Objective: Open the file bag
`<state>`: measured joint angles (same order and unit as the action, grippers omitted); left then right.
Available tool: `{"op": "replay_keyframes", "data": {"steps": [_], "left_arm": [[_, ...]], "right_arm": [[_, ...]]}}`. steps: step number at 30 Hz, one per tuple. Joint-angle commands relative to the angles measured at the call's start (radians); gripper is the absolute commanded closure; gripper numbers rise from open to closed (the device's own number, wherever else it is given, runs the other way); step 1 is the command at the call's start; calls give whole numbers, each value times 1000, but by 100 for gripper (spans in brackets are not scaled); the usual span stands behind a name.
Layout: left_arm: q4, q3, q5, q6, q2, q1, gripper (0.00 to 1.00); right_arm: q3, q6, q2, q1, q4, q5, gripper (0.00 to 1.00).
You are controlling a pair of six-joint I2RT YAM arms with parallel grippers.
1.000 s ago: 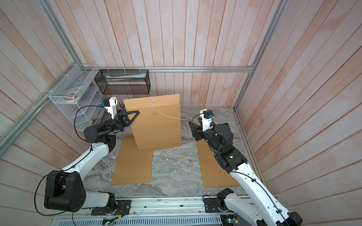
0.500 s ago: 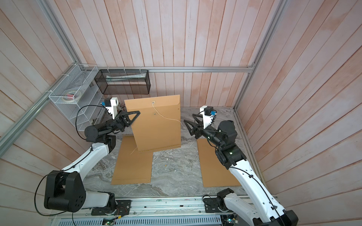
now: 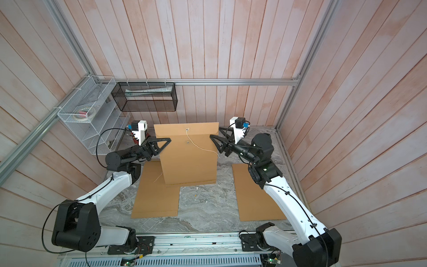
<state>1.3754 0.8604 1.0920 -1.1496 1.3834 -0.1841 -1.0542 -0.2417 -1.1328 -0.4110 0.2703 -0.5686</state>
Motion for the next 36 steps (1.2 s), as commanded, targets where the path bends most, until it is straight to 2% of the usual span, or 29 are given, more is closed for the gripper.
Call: {"op": "replay_keyframes", "data": {"steps": [1,8,19,23,26,29,31,34,36], "left_arm": [[54,-27,6,-16,-32,-3,100],[60,-58,23,-25,-47,-10,100],[72,-102,65,-22,-50,-38,100],[60,-109,87,-11,-55,-41,100],[36,-112,88,15,-65,-40,100],[-3,-110,85,51,-78,-41,100],[-36,-106,79,81,-87,-41,100],[-65,-106,68,114,-95,-41,100],[-67,-104,63,120,-94,-41,100]], "right_arm": [[-23,-26,-12,3,76,-52,34],[-27,-38,-5,3,134,-117,34],[-80,-31,-2,4,115,-201,35],[-85,-39,-3,3,114,-237,38],[-93,-52,-7,4,109,-265,50],[-98,-58,-9,3,95,-280,77],[-97,-57,-7,3,88,-285,90],[-95,-56,-2,4,79,-290,100],[-95,-54,3,3,74,-287,100]]}}
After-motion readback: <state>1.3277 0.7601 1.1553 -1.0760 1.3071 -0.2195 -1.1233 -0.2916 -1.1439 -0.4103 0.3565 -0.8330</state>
